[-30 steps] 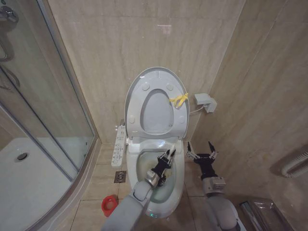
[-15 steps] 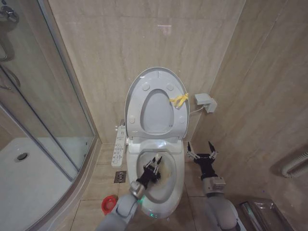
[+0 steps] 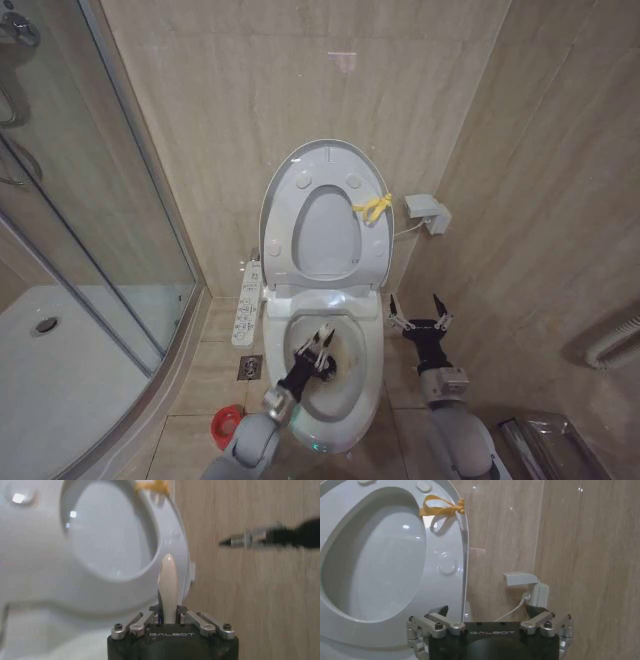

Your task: Open the toilet lid, clean the toilet bowl with a toilet brush, close the toilet lid, and flush.

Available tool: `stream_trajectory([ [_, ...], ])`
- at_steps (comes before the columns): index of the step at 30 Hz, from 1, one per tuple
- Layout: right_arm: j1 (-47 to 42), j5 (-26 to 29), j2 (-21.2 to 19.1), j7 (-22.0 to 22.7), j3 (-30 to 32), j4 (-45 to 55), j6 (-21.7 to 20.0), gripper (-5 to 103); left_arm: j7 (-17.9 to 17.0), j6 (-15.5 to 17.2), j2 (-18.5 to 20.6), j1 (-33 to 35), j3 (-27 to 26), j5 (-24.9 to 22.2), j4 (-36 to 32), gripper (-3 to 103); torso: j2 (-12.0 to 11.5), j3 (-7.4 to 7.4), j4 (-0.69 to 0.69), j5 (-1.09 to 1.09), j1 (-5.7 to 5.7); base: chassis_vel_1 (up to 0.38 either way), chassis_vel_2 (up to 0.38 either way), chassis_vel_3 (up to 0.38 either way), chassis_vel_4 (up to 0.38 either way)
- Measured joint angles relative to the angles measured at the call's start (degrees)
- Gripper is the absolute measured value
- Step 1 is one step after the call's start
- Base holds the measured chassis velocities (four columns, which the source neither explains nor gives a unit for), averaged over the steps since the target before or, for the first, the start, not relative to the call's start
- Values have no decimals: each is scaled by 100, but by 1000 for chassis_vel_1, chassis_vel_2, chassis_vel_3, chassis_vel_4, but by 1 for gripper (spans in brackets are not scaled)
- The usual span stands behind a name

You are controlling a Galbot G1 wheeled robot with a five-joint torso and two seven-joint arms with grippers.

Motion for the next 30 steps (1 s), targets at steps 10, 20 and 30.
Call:
stream_trajectory([
  [10,0,0,0,0,0,0,0,100,-108,80,-504,-429,312,98,206,19,0,0,3,1,0,0,0,0,0],
  [20,0,0,0,0,0,0,0,100,0,3,-855,-619,512,131,764,19,0,0,2,1,0,0,0,0,0],
  [30,0,0,0,0,0,0,0,100,37,-113,-869,-1232,454,-18,1481,19,0,0,2,0,0,0,0,0,0],
])
